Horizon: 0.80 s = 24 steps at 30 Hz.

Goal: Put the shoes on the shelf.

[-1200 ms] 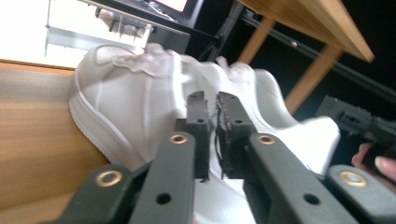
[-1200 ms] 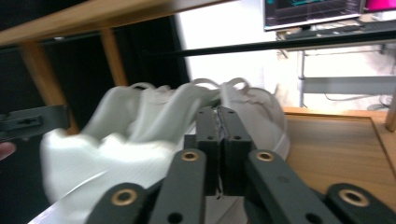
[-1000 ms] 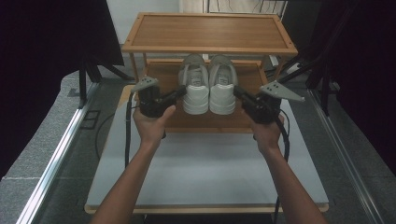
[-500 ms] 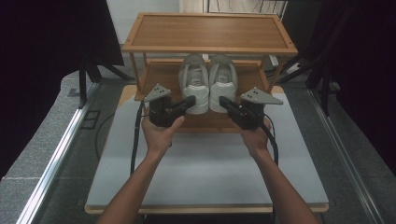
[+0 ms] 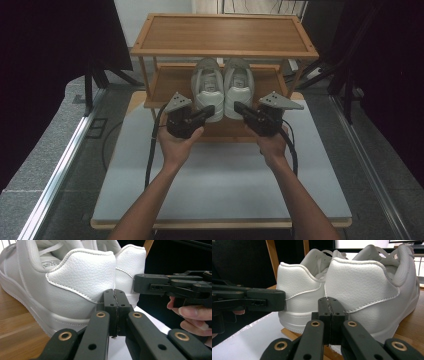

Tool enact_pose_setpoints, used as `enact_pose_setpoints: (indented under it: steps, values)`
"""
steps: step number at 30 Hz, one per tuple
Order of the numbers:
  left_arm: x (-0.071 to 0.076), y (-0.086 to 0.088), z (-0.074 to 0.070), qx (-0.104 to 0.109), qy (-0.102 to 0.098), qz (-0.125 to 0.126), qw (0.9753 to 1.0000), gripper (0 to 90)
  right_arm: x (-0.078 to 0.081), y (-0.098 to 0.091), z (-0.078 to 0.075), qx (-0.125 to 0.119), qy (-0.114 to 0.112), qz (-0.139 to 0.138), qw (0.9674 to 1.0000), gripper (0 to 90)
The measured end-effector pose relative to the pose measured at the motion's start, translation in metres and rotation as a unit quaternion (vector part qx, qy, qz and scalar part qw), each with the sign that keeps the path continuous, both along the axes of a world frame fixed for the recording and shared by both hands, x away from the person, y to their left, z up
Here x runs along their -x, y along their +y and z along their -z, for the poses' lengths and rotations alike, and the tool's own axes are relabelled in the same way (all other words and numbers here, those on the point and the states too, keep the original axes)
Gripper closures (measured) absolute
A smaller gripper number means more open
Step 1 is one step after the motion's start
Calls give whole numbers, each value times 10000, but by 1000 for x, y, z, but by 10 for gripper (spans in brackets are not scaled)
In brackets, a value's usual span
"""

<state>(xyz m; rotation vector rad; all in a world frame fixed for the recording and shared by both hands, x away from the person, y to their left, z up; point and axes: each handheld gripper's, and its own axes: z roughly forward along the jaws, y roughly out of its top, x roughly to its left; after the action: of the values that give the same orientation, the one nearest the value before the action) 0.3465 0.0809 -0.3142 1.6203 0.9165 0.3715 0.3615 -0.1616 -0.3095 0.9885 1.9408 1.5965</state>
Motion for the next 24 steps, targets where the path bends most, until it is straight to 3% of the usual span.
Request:
enact_pose_setpoints:
  steps: [6, 12, 17, 22, 24]
  values:
    - [-2, -2, -1, -60, -27, -67, 10000, 900, 0, -1, 1, 81, -13, -18, 10000, 895]
    - [-7, -2, 0, 26, 15, -86, 10000, 900, 0, -1, 2, 175, -1, -27, 9998, 896]
    - [-9, -2, -1, -57, -35, -96, 9999, 900, 0, -2, 2, 214, 29, -34, 9998, 896]
    - [-9, 0, 1, 23, -19, -45, 10000, 900, 0, -1, 3, 199, 37, -35, 9998, 896]
    - [-9, 1, 2, 83, -8, 46, 10000, 859, 0, -1, 3, 192, 45, -42, 9998, 895]
